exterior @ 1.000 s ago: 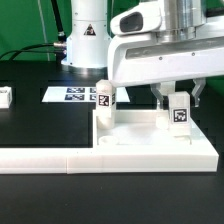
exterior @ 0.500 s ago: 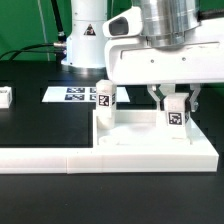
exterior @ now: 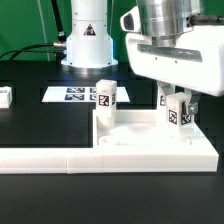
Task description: Assemble square table
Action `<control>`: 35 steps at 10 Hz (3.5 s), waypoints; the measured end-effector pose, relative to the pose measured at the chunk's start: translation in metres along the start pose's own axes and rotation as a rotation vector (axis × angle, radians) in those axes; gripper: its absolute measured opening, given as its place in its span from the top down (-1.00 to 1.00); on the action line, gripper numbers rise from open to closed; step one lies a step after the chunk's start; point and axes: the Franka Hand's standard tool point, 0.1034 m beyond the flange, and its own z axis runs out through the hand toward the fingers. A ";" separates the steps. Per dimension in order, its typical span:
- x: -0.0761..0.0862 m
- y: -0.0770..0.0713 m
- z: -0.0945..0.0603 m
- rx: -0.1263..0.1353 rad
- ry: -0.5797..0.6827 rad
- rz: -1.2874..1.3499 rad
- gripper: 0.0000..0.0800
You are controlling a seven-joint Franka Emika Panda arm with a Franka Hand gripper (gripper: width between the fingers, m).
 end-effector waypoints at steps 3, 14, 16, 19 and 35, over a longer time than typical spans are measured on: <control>0.000 -0.001 0.000 0.004 -0.007 0.210 0.27; -0.004 -0.001 -0.002 -0.016 -0.019 -0.464 -0.62; -0.004 0.003 0.000 -0.058 -0.001 -0.723 -0.62; 0.001 0.004 -0.002 -0.102 0.027 -1.066 -0.62; -0.001 -0.002 -0.004 -0.072 0.067 -0.667 0.27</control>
Offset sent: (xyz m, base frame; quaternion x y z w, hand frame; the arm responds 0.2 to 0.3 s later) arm 0.0000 0.0000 0.0000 0.0000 0.0000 0.1938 0.9810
